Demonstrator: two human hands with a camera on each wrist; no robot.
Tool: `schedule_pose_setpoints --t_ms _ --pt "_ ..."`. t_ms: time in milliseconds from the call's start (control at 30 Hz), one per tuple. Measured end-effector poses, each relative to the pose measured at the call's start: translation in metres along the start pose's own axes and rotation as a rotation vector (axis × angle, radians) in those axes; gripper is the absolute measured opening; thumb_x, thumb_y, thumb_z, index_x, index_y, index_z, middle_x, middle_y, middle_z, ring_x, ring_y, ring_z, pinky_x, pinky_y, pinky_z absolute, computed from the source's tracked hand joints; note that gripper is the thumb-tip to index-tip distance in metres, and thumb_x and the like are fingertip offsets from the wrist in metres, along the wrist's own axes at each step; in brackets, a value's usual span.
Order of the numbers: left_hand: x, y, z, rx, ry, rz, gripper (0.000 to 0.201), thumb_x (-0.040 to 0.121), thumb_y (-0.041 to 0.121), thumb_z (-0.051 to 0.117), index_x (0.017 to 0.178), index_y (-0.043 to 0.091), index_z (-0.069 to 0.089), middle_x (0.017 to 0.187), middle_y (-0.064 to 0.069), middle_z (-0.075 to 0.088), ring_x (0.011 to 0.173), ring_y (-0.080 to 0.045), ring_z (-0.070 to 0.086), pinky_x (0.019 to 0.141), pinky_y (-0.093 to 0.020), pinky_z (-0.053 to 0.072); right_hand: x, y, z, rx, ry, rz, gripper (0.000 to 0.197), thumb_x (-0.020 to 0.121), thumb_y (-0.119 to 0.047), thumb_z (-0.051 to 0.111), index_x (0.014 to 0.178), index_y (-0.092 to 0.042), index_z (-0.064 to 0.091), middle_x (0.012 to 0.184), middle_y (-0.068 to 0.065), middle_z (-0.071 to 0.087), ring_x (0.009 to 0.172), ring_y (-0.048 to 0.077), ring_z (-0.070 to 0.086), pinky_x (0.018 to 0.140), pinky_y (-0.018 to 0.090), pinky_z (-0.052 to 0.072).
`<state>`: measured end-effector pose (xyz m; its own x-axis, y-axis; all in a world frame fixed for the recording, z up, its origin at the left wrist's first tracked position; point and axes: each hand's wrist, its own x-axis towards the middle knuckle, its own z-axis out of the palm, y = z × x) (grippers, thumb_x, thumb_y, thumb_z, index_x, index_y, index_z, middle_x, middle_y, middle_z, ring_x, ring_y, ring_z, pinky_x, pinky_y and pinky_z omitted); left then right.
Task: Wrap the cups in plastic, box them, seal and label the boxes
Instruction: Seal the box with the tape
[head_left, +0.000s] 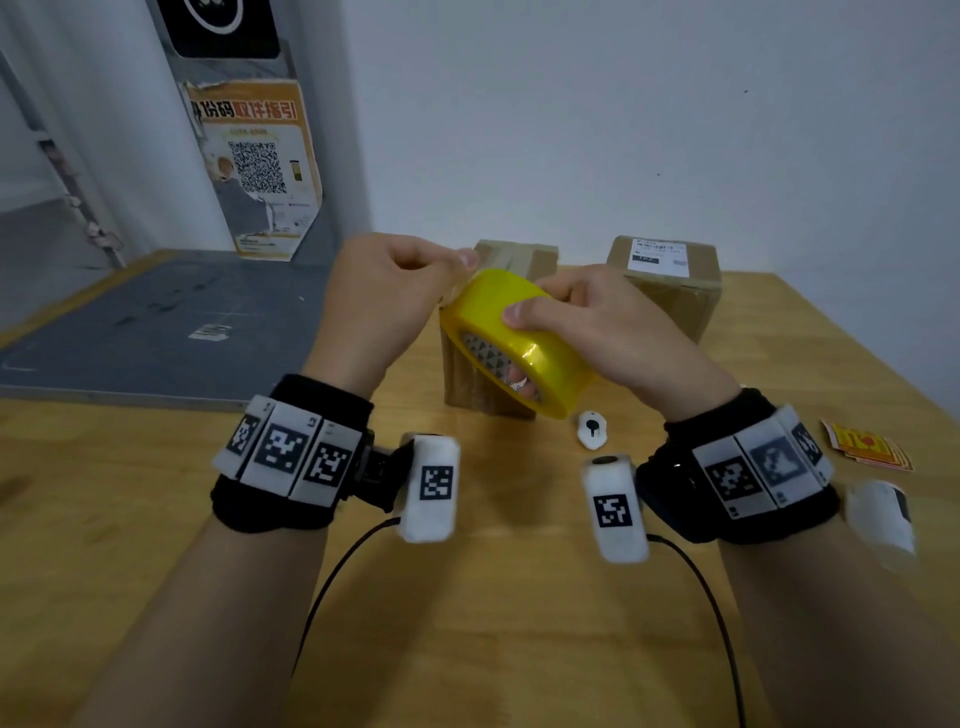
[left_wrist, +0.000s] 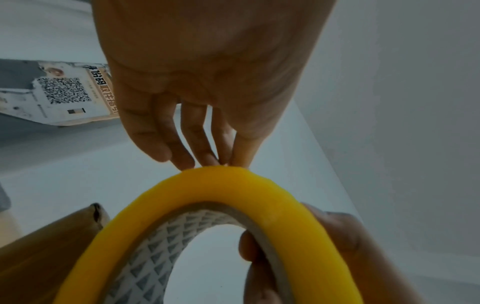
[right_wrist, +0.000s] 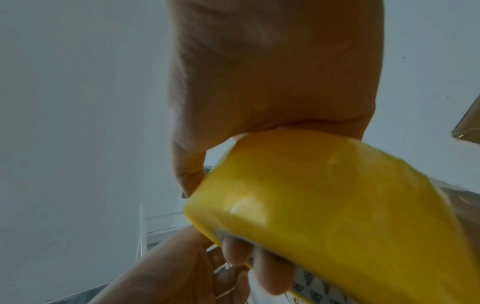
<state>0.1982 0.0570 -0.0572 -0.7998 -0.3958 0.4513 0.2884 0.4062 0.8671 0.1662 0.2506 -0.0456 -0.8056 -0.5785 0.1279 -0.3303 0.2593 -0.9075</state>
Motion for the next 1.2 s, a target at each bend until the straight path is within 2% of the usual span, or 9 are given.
schedule_pose_setpoints --t_ms 67,200,433,567,733,867,1000,1100,1200 --pt "0.000 0.002 -0.003 -0.025 -0.043 0.010 0.012 0.089 0.033 0.078 0.080 0.025 0.081 0.077 0.000 0.077 0.074 -0.009 0.069 0.067 -0.030 0.057 -0.001 0.000 0.001 0.002 -0.003 0.005 0.028 0.097 -0.022 0.067 0.105 0.004 0.071 0.078 0.020 0.076 0.074 0.045 0.075 0.075 0.059 0.061" --pt "-0.004 0.002 -0.008 -0.097 -0.193 -0.033 0.005 0.092 0.016 0.076 0.092 0.018 0.080 0.091 -0.007 0.079 0.086 -0.018 0.073 0.083 -0.035 0.062 -0.003 0.005 0.006 0.065 -0.011 0.026 0.032 0.099 -0.024 0.064 0.106 0.007 0.066 0.079 0.024 0.075 0.069 0.045 0.074 0.073 0.055 0.061" --pt "-0.025 -0.002 -0.010 -0.122 -0.070 -0.062 0.013 0.095 0.014 0.071 0.087 0.022 0.078 0.082 -0.004 0.079 0.073 -0.017 0.073 0.061 -0.031 0.058 -0.023 0.000 0.015 0.171 -0.088 0.080 0.048 0.102 -0.038 0.061 0.110 0.008 0.066 0.085 0.034 0.072 0.061 0.032 0.070 0.065 0.040 0.062" --pt "-0.039 0.004 -0.015 -0.137 -0.058 -0.089 0.009 0.096 0.014 0.070 0.090 0.016 0.077 0.083 -0.007 0.078 0.071 -0.022 0.075 0.057 -0.029 0.057 -0.038 -0.003 0.015 0.105 -0.101 0.200 0.057 0.100 -0.047 0.062 0.106 0.009 0.069 0.082 0.027 0.075 0.060 0.027 0.073 0.057 0.030 0.060" --pt "-0.048 0.016 -0.025 -0.249 -0.057 -0.176 0.013 0.100 0.011 0.065 0.091 0.012 0.075 0.081 -0.005 0.075 0.066 -0.021 0.073 0.059 -0.032 0.058 -0.061 0.008 0.016 0.303 -0.163 0.056 0.042 0.096 -0.034 0.069 0.109 0.006 0.067 0.088 0.024 0.075 0.071 0.030 0.074 0.076 0.042 0.062" --pt "-0.054 0.028 -0.040 -0.232 -0.027 -0.163 0.010 0.099 0.012 0.065 0.095 0.010 0.074 0.081 -0.005 0.075 0.059 -0.012 0.071 0.064 -0.029 0.061 -0.079 0.013 0.014 0.446 -0.159 -0.064 0.036 0.095 -0.026 0.066 0.112 0.007 0.066 0.092 0.025 0.076 0.078 0.030 0.076 0.070 0.034 0.061" --pt "-0.054 0.032 -0.046 -0.204 0.047 -0.143 0.012 0.099 0.008 0.065 0.091 0.008 0.074 0.074 0.000 0.073 0.053 -0.011 0.067 0.057 -0.023 0.057 -0.076 0.000 0.008 0.017 -0.037 -0.022 0.052 0.096 -0.042 0.069 0.103 0.010 0.071 0.089 0.023 0.076 0.076 0.021 0.073 0.067 0.025 0.052" --pt "-0.048 0.031 -0.052 -0.200 0.037 -0.151 0.012 0.100 0.008 0.064 0.096 0.006 0.074 0.080 -0.004 0.073 0.054 -0.010 0.068 0.057 -0.020 0.056 -0.070 0.002 0.003 -0.200 0.008 0.030 0.062 0.096 -0.055 0.062 0.099 0.006 0.075 0.086 0.021 0.076 0.077 0.025 0.074 0.072 0.032 0.053" --pt "-0.039 0.026 -0.054 -0.226 0.044 -0.208 0.010 0.100 0.011 0.065 0.095 0.010 0.073 0.084 -0.004 0.073 0.055 -0.008 0.069 0.057 -0.018 0.055 -0.070 0.009 -0.005 0.065 -0.070 0.000 0.058 0.092 -0.054 0.069 0.104 0.003 0.074 0.091 0.026 0.076 0.085 0.041 0.074 0.080 0.043 0.059"
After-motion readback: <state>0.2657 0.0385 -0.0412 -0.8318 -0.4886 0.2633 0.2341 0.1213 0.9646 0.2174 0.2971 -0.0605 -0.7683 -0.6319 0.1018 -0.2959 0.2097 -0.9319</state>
